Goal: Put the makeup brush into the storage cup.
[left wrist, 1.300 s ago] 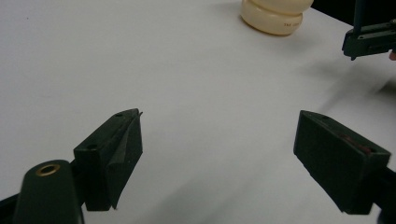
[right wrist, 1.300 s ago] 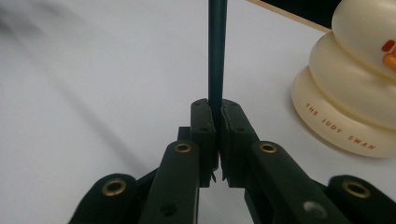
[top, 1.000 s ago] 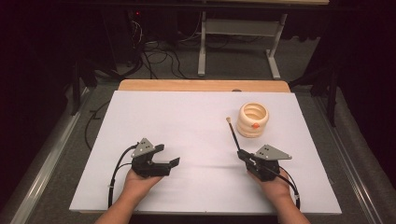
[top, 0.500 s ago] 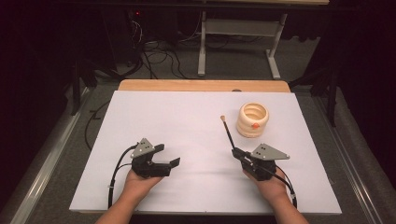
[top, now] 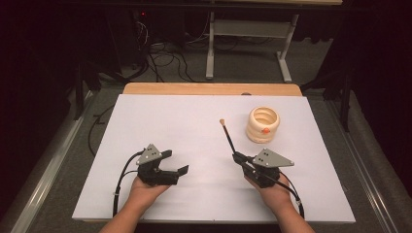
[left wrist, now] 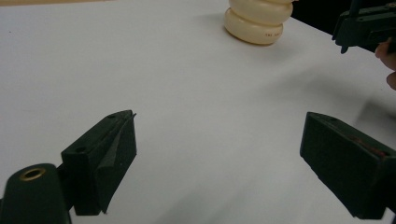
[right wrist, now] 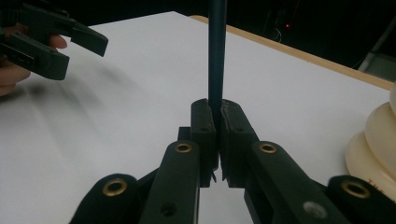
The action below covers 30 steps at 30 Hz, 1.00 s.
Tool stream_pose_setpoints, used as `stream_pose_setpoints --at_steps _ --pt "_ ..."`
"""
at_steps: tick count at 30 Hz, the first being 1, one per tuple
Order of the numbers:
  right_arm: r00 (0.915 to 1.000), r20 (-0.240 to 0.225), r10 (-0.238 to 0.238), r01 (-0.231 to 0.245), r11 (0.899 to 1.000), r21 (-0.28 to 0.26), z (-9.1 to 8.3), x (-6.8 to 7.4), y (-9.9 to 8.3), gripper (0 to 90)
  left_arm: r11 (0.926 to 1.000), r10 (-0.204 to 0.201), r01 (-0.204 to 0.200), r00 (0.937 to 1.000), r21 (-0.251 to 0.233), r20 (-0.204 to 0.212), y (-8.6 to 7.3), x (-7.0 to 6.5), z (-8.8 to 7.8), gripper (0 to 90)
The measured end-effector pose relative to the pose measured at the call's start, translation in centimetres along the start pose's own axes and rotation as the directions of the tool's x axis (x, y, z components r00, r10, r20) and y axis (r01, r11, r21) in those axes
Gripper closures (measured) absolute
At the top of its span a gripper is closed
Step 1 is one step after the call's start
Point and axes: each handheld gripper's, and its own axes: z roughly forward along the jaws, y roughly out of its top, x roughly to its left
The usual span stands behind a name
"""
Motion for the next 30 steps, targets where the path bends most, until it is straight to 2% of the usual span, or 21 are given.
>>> stream_pose_setpoints --at_steps 10,14,16,17,21,24,26,30 --pt "0.9996 -0.026 -0.006 0.005 1.0 -0.019 0.8 1.4 0.3 87.5 1.0 0.001 -0.001 0.9999 -0.007 -0.013 0.3 -0.2 -0.2 11.2" --pt "0.9993 -0.038 -0.006 0.005 1.0 -0.024 1.3 1.9 0.5 87.5 0.9999 0.003 -0.003 1.0 -0.01 0.002 0.5 -0.5 -0.2 11.2" --pt "0.9991 -0.041 -0.012 0.011 1.0 -0.026 1.6 2.1 0.6 87.5 0.9999 0.013 -0.013 0.9999 0.001 -0.009 0.7 -0.9 -0.1 11.5" --pt "0.999 -0.042 -0.014 0.013 1.0 -0.024 1.8 2.2 0.7 87.5 0.9998 0.017 -0.017 0.9996 0.008 -0.021 0.9 -1.1 0.0 11.9" --pt "0.9989 -0.039 -0.024 0.024 1.0 -0.009 2.0 2.3 0.4 87.4 0.9982 0.059 -0.059 0.9982 0.006 -0.004 2.1 -2.1 0.4 10.6" --pt "0.999 -0.038 -0.026 0.025 1.0 -0.008 2.1 2.3 0.4 87.4 0.9983 0.059 -0.059 0.9983 0.006 0.006 2.6 -2.3 0.6 9.1" --pt "0.999 -0.034 -0.027 0.027 1.0 -0.009 2.1 2.3 0.3 87.4 0.9977 0.067 -0.067 0.9977 -0.003 -0.003 3.0 -2.6 0.7 9.0" --pt "0.9991 -0.025 -0.034 0.034 0.999 -0.014 2.0 2.3 0.4 87.4 0.9972 0.07 -0.07 0.9975 -0.028 0.011 3.8 -3.2 0.9 8.0"
